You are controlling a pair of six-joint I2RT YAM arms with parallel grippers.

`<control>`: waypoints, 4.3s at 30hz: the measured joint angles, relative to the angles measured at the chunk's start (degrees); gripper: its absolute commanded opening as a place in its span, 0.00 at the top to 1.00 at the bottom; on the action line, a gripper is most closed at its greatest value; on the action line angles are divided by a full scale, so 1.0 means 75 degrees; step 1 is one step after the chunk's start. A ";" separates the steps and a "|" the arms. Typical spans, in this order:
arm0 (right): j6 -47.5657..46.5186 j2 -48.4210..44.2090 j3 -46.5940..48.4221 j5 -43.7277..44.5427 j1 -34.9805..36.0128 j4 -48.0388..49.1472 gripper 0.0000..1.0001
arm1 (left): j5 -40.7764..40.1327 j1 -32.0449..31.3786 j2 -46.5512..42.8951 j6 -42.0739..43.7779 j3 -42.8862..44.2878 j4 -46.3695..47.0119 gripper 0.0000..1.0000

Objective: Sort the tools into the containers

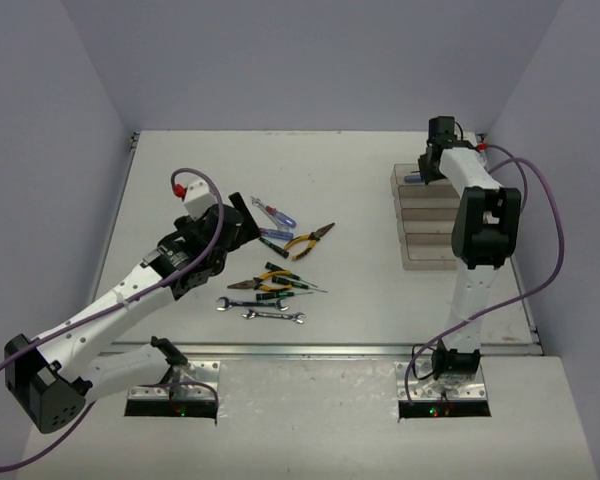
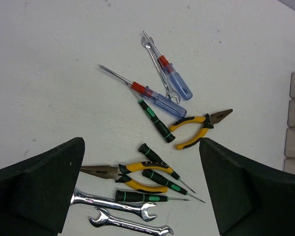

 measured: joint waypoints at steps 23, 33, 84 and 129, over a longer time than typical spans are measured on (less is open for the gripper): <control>-0.2049 -0.0011 0.0530 -0.1427 0.0145 0.0960 0.01 | 0.0248 0.1148 0.2398 -0.0574 0.0421 0.0197 0.00; -0.4872 -0.3223 -0.2196 -0.2079 0.2017 0.2078 0.01 | 0.0376 0.1535 0.5343 -0.2668 0.3163 -0.1063 0.10; -0.6623 -0.7955 -0.7483 -0.5726 0.2393 0.2661 0.02 | 0.1465 0.2381 0.6442 -0.3484 0.3013 0.0129 1.00; -0.2818 -0.3619 -0.3621 -0.2223 0.0893 0.1891 1.00 | 0.1558 0.1227 -0.0805 0.0358 0.0709 -0.0008 0.00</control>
